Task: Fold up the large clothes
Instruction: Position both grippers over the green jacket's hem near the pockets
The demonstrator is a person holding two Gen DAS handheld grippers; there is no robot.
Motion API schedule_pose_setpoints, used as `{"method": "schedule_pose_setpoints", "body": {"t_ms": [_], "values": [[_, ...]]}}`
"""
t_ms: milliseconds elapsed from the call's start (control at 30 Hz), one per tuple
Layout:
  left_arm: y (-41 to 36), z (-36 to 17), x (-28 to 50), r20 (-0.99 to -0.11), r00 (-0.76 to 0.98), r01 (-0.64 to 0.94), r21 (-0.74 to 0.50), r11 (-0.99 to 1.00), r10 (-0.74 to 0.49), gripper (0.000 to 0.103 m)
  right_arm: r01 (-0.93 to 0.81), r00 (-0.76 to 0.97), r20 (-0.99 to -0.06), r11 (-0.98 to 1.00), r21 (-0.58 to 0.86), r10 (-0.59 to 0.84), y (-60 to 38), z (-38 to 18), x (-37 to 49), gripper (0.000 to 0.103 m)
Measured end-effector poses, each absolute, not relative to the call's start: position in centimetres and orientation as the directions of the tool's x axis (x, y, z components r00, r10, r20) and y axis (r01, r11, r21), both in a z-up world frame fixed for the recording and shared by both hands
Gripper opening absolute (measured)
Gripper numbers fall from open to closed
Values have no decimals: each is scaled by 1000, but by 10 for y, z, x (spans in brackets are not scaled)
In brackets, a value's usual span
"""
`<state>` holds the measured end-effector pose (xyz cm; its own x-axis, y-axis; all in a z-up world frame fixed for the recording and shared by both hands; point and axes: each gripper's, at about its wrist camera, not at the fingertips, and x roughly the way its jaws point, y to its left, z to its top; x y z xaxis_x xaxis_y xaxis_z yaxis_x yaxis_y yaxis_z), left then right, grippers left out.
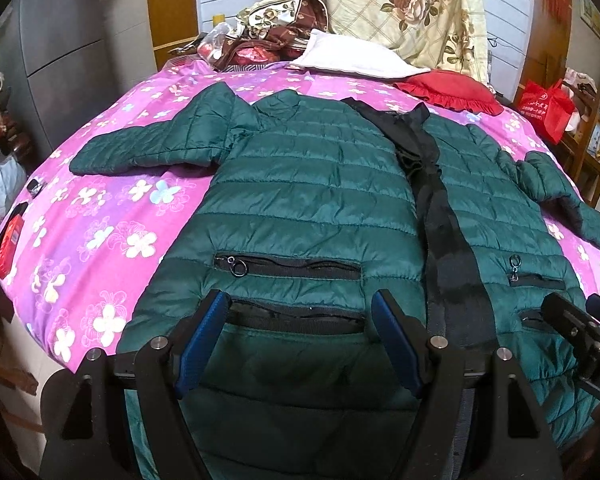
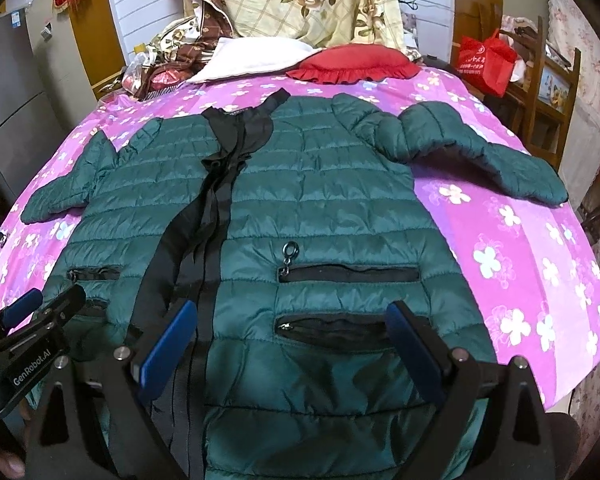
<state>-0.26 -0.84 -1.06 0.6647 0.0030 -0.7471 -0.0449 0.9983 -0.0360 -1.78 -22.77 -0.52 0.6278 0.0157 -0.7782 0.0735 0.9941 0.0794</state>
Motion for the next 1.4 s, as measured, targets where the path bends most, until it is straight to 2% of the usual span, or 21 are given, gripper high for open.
{"method": "schedule_pose_setpoints", "body": {"t_ms": [133,233,300,467,667,800,1100,1400], "values": [[-8,-12,-2,-745,667,-40,-41,998,-4,51,77,579,-815,993,90,29,-226,-5,-16,97],[-9,-12,-2,-744,669,-40,-36,999,0,51,78,637,-771,995,67,2,-226,-7,-16,97],[-8,-11,-3,-744,668,-40,-50,998,-10,51,79,596,-803,993,85,21,-226,-6,-16,97],[-9,-11,-3,-744,668,-41,-53,998,-12,51,78,578,-815,992,96,34,-227,-6,-17,97],[-8,-13,-3,-725,689,-34,-49,998,-13,51,84,584,-811,992,91,25,-227,-7,-16,97],[-8,-13,-2,-754,657,-42,-39,998,-1,51,85,590,-807,992,91,23,-228,-9,-15,97],[-8,-13,-1,-729,685,-36,-45,998,-9,51,88,595,-803,991,97,26,-229,-10,-14,97],[-11,-19,4,-762,647,-34,-36,999,-5,51,87,612,-791,992,92,20,-230,-14,-12,97]]}}
